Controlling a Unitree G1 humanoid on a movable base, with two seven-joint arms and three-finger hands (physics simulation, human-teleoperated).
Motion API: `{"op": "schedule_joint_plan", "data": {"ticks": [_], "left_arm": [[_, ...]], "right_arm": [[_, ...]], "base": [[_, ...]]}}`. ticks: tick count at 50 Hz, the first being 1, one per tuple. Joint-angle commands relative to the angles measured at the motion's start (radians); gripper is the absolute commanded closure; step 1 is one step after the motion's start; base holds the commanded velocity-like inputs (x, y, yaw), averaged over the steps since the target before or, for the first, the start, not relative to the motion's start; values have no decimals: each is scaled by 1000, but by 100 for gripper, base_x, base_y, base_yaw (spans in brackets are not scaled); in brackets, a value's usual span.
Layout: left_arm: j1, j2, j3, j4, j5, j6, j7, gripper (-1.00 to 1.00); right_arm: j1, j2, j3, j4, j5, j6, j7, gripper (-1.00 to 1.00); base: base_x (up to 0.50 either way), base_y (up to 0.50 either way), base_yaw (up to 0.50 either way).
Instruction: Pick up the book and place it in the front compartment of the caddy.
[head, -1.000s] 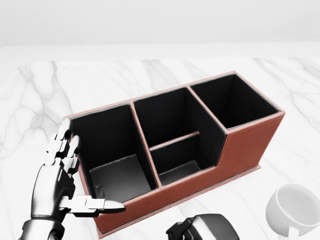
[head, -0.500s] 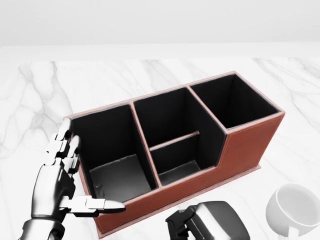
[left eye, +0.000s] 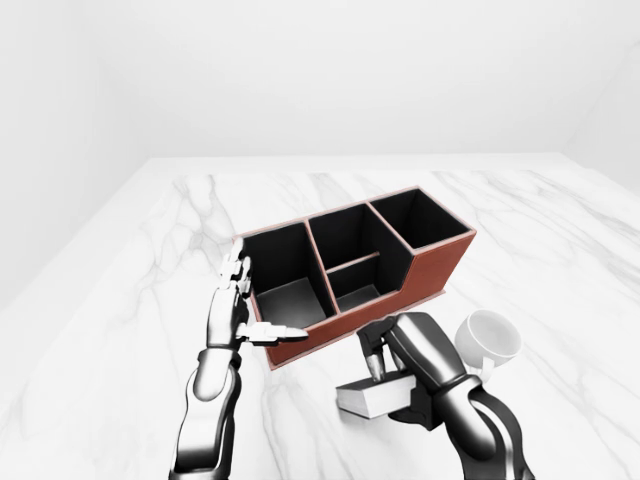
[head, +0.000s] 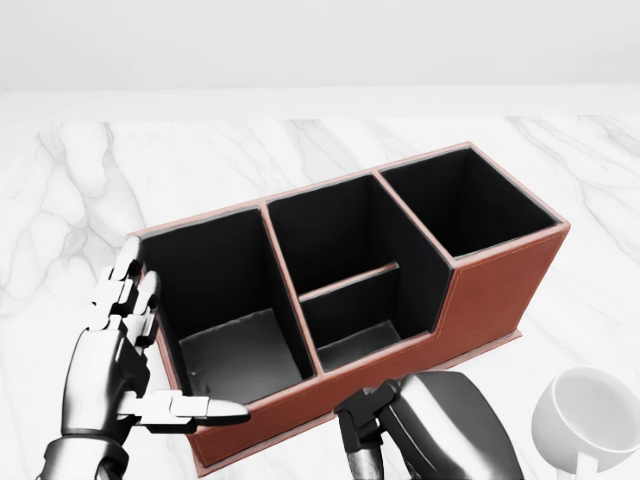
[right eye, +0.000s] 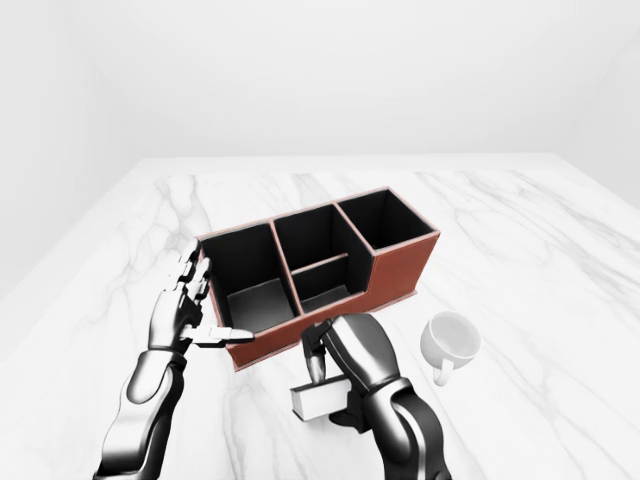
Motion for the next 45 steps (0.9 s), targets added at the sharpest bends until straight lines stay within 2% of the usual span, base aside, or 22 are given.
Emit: {"op": "schedule_joint_plan", "data": {"ticks": [1,13,45], "left_arm": [[0,1,5,-6,-3,0,-1,-98],[-1,0,2,2,0,0,0,-99],[0,-1,-4,7,4,0,1,-98]], "right_arm": [[-44,18,-9,-50,-26,27,34,100],[-94,32,-20,-68,-34,57,77,100],[-252,68,-66,-124,-61,57,200,100]], "base": [[0,0,0],[0,0,0],[0,0,0]]}}
